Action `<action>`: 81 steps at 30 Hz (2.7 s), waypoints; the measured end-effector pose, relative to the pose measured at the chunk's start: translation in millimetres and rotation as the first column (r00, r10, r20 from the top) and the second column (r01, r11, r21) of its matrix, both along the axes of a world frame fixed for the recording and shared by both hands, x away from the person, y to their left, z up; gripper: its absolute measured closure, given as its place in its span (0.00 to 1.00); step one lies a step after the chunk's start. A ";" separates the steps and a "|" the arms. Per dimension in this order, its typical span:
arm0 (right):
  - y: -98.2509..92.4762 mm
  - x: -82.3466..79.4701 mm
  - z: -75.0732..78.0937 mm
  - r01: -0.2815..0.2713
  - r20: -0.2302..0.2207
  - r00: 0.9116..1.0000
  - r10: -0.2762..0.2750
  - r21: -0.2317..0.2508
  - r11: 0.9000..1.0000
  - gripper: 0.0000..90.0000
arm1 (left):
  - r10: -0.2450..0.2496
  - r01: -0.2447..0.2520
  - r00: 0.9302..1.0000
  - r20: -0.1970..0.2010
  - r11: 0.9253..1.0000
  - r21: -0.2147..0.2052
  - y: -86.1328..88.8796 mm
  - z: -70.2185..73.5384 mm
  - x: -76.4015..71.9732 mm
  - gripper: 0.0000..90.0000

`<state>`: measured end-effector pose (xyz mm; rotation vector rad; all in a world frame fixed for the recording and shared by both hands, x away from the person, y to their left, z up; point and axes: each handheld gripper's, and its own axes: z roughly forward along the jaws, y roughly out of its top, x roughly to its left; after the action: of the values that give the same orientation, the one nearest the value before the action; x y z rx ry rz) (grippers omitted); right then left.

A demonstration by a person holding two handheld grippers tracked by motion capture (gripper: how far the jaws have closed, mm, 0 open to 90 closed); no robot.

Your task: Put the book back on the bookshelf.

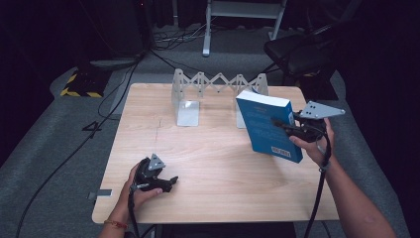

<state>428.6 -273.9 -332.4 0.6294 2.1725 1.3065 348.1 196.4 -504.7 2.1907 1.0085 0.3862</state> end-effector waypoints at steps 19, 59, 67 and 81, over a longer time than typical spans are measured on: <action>32.4 65.0 31.3 0.158 -0.005 0.987 -0.158 -0.027 0.987 0.69 | -0.019 0.019 1.000 -0.006 1.000 0.000 0.0 0.3 1.4 0.17; 43.4 84.3 -28.2 0.278 0.092 0.950 -0.297 0.178 0.944 0.68 | -0.055 0.055 0.998 0.000 0.998 0.002 0.5 0.1 2.8 0.16; 19.5 57.0 -45.4 0.268 0.078 0.954 -0.289 0.208 0.941 0.67 | -0.057 0.057 0.998 -0.004 0.998 0.003 -0.7 0.2 2.6 0.16; -3.0 37.9 -62.4 0.280 0.060 0.952 -0.300 0.223 0.934 0.66 | -0.060 0.060 0.998 -0.006 0.998 -0.003 -2.4 0.0 2.6 0.16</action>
<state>466.5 -276.8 -394.8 0.9166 1.7963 1.3831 350.7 194.0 -504.6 2.2154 0.9440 0.3501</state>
